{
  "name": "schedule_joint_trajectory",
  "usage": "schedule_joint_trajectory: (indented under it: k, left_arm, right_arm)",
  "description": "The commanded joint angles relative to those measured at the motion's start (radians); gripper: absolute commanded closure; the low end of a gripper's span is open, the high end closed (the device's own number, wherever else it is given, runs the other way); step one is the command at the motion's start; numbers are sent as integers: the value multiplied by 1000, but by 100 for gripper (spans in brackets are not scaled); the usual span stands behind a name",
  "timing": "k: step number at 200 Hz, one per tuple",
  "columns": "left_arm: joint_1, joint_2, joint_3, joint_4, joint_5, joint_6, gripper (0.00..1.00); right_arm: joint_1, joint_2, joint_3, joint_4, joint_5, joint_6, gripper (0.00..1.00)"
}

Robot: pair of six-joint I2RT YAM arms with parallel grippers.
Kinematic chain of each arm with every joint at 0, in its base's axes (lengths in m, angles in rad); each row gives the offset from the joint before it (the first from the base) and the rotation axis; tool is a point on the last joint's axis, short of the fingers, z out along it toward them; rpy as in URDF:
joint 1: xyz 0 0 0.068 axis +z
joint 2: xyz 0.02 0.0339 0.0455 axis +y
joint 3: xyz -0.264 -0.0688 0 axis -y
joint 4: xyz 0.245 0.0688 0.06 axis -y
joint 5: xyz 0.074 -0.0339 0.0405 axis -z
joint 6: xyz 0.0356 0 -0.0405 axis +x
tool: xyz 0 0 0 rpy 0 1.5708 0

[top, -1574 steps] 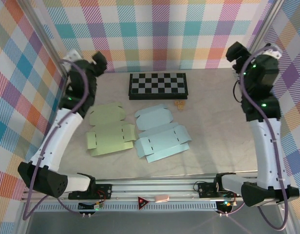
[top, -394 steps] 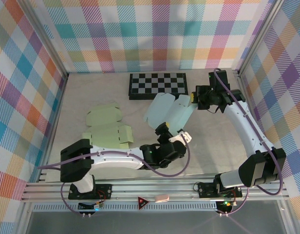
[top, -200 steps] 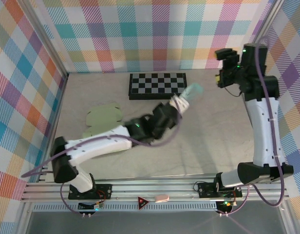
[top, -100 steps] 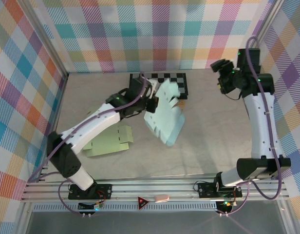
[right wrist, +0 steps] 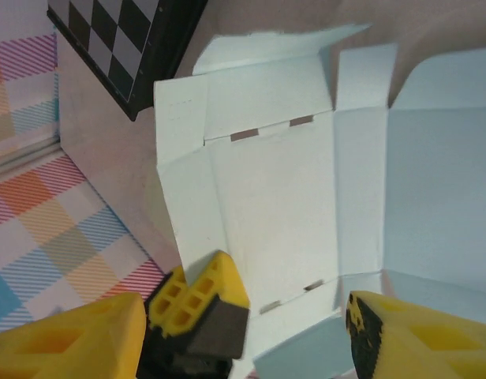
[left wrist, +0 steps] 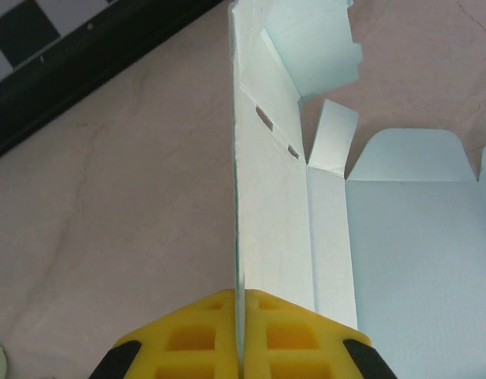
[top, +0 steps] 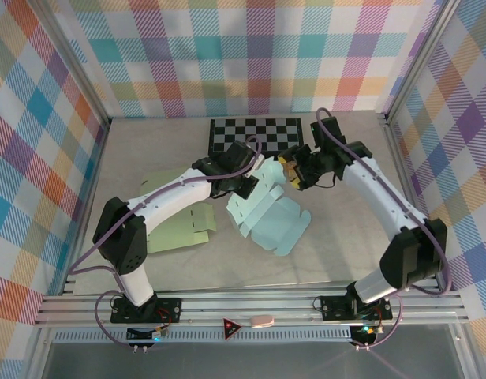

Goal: Fold the paper box

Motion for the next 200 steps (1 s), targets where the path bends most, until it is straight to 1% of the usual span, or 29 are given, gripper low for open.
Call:
schedule_joint_trajectory:
  k: [1, 22, 39, 53, 89, 107, 163, 190, 200]
  left_arm:
    - [-4, 11, -16, 69, -22, 100, 100]
    - [-20, 5, -28, 106, -43, 134, 100]
    - [-29, 0, -47, 137, -53, 158, 100]
    - [-38, 3, -52, 143, -58, 176, 100]
    - [-51, 20, -50, 140, -77, 205, 100]
    - [-51, 23, -49, 151, -79, 213, 100]
    - [-51, 38, -30, 156, -89, 243, 100]
    - [-52, 37, -29, 163, -93, 251, 100]
    - [-52, 37, -27, 164, -94, 256, 100]
  right_arm:
    - [13, 58, 33, 111, -43, 143, 32]
    - [17, 104, 41, 180, -48, 197, 32]
    - [18, 154, 58, 212, -82, 230, 34]
    - [21, 194, 89, 205, -105, 226, 36]
    - [47, 249, 156, 156, -111, 192, 37]
    - [56, 272, 155, 130, -128, 191, 41]
    - [61, 288, 172, 50, -105, 173, 59]
    - [62, 315, 193, 22, -117, 167, 62]
    - [62, 319, 199, 12, -116, 162, 65]
